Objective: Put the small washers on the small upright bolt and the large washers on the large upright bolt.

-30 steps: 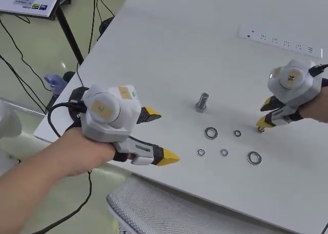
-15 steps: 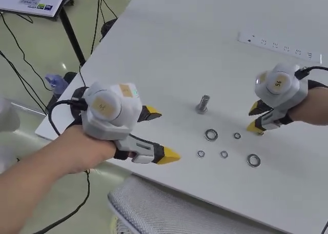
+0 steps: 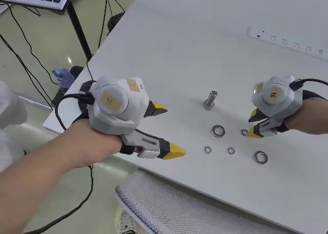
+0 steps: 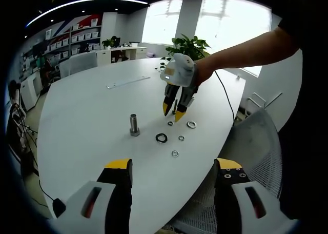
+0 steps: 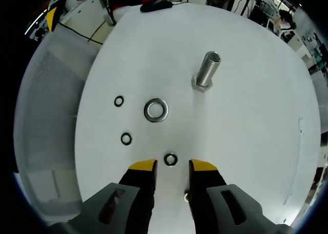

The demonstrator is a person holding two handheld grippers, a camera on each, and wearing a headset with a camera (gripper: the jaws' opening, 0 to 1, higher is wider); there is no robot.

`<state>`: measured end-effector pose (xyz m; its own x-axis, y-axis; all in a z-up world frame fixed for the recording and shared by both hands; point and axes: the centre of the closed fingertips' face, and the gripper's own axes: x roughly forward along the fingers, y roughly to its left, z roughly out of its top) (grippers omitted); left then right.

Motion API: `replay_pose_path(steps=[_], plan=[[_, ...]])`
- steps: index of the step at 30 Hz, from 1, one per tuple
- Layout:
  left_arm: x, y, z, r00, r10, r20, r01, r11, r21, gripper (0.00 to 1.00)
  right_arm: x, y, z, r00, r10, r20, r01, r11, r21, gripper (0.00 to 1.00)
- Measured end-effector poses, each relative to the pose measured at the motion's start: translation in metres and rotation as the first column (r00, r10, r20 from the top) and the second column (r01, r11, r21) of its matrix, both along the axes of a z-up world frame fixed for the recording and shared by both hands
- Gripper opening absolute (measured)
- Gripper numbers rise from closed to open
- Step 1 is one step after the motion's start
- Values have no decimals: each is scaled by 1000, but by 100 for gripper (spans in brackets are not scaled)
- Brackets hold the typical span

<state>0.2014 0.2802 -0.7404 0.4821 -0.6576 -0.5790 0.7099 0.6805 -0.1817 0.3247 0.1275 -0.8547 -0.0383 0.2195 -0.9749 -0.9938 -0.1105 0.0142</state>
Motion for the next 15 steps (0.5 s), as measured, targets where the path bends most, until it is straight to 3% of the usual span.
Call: replay_pose_path(steps=[8, 15], plan=[[-2, 4, -2, 1000, 1, -7, -1, 1000, 6, 63, -1, -2, -14, 1000, -15, -3, 15, 1000, -24, 27], [-2, 6, -3, 1000, 6, -10, -6, 1000, 5, 63, 1, -4, -16, 1000, -26, 9, 26, 999, -19, 25]])
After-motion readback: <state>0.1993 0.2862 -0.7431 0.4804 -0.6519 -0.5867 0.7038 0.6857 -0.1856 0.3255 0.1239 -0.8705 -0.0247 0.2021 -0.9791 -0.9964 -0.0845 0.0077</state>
